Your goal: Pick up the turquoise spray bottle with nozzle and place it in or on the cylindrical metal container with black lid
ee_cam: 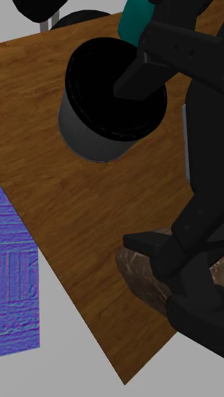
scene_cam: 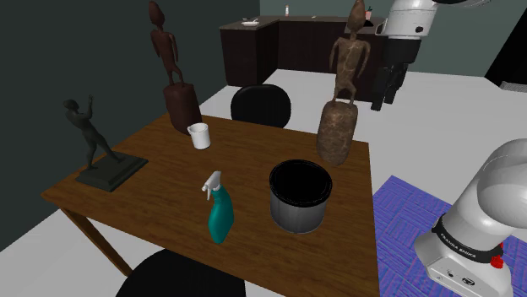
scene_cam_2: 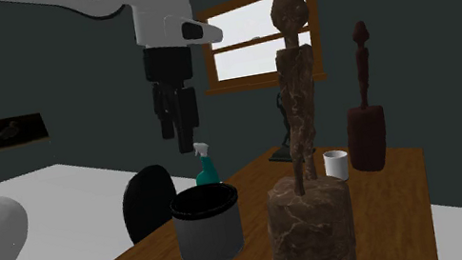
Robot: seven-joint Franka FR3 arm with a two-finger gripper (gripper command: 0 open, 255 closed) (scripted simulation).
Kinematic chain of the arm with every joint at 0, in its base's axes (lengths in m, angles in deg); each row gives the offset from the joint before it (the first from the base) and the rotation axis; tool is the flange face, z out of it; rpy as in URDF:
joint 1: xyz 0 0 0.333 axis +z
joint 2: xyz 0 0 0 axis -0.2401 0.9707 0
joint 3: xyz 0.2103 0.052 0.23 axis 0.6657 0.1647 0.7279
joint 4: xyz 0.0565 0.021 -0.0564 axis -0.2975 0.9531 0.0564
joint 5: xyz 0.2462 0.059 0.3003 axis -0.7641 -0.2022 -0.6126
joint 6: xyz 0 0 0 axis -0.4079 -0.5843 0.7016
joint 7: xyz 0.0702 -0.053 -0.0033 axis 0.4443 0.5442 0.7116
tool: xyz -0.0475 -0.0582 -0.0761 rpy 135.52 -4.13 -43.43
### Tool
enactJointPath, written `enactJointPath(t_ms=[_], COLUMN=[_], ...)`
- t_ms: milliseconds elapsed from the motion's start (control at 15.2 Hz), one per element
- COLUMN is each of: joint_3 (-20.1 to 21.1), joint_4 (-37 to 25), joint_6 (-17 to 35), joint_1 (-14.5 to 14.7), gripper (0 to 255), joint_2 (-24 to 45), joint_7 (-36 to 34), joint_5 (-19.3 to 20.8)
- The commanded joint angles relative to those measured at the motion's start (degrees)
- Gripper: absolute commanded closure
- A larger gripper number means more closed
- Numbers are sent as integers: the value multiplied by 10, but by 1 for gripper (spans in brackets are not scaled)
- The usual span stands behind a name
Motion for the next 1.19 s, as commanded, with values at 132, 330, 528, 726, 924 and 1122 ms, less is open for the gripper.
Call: enactJointPath(t_ms=[132, 330, 528, 726, 924, 1122], joint_3=[30, 75, 120, 165, 210, 255], joint_4=[8, 13, 9, -3, -24, -53], joint_6=[15, 40, 68, 99, 132, 164], joint_1=[4, 10, 14, 15, 13, 6], gripper=[0, 0, 0, 0, 0, 0], joint_2=[1, 12, 33, 64, 104, 152], joint_7=[-47, -117, -186, -254, -323, -393], joint_5=[-23, -56, -87, -111, -128, -135])
